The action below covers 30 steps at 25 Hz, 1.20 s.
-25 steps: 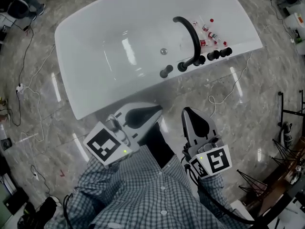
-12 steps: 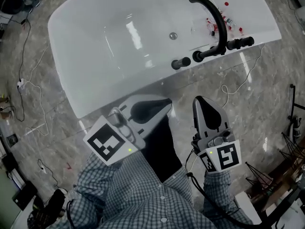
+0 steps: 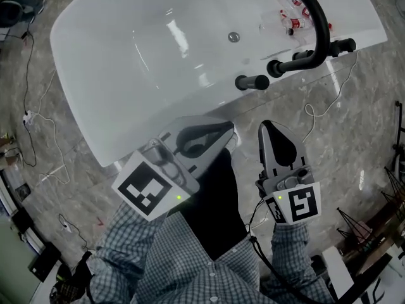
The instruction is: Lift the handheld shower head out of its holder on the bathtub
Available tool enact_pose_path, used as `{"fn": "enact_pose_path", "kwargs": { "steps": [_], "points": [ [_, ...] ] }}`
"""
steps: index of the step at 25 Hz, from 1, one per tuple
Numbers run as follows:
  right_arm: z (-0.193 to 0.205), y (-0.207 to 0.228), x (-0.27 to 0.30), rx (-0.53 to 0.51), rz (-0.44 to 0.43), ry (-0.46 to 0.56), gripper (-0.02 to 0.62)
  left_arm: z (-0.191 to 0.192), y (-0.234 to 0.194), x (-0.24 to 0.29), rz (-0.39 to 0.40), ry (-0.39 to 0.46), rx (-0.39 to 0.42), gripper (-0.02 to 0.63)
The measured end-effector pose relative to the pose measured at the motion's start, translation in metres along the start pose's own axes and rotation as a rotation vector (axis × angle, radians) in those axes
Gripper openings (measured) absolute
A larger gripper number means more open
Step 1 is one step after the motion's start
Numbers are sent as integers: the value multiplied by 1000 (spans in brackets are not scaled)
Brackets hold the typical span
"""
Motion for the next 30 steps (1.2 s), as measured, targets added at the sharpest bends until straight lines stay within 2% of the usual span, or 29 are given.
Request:
{"fn": "enact_pose_path", "kwargs": {
  "steps": [4, 8, 13, 17, 22, 30],
  "points": [
    [21, 6, 22, 1, 12, -2, 20, 14, -17, 12, 15, 8, 19, 9],
    [41, 7, 35, -9, 7, -28, 20, 36, -28, 18, 27, -28, 24, 9],
    [56, 16, 57, -27, -4, -41, 20, 56, -50, 28, 7, -32, 4, 9],
    [65, 24, 69, -63, 35, -57, 21, 68, -64, 36, -6, -43, -5, 11],
    [84, 31, 89, -131, 0, -116, 21, 78, -84, 51, -29, -36, -1, 11],
    [92, 36, 110, -148, -16, -94, 23, 89, -97, 67, -26, -91, 45, 12]
  ]
}}
Point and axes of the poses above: the fingertips, and each gripper's own axes: x forward along the fingers, y to its right, z out of its underside, the point moved 6 cm from there along -x, backward along the fingers, and after that the axes turned 10 degrees about z, right-handed, at the moved point
